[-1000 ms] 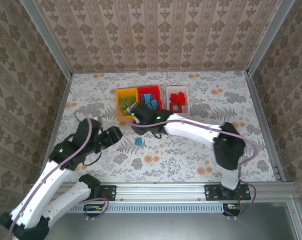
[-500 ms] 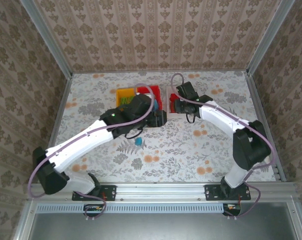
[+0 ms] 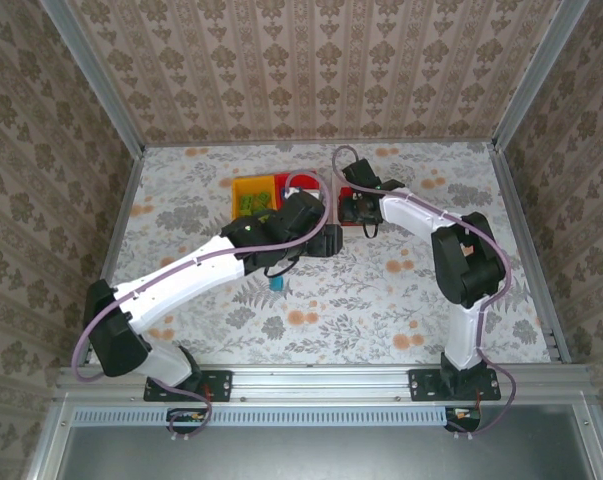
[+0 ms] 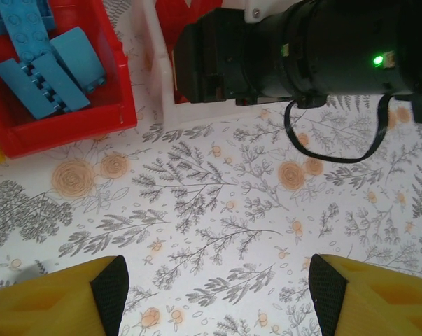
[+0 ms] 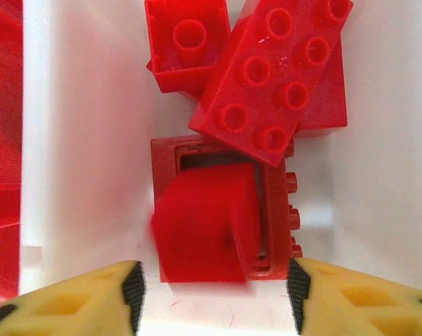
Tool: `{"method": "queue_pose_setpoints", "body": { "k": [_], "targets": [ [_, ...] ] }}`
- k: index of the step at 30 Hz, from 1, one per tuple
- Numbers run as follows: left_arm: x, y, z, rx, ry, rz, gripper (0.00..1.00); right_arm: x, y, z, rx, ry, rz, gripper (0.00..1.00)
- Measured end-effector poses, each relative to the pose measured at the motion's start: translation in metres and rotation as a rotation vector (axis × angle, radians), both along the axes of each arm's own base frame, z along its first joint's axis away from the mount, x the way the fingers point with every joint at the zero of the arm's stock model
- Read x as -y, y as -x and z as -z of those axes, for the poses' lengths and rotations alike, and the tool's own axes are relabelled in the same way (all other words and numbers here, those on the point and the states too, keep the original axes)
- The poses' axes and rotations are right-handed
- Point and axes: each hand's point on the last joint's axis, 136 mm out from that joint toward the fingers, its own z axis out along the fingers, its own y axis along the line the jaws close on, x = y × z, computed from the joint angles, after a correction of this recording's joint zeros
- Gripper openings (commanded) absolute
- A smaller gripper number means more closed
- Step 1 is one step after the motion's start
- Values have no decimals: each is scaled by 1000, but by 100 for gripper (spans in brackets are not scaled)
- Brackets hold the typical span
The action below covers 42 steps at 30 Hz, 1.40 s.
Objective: Sort the legos into containers by color
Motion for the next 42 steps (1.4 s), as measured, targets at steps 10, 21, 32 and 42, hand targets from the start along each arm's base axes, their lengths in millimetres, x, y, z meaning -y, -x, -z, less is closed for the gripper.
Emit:
{"method": "queue_pose_setpoints", "body": {
  "k": [10, 21, 32, 42],
  "targets": [
    [-64, 29, 38, -43, -134, -68, 76, -6, 10, -93, 174, -87, -22, 67],
    [-135, 48, 112, -185, -330, -165, 82, -47, 148, -149, 328, -259, -221, 68],
    [-131, 29, 168, -302, -358, -140, 83, -45, 241, -66, 154, -320, -254, 68],
    [-120, 12, 203, -377, -421, -150, 76, -44, 243, -76, 177, -356, -228, 68]
  ]
}}
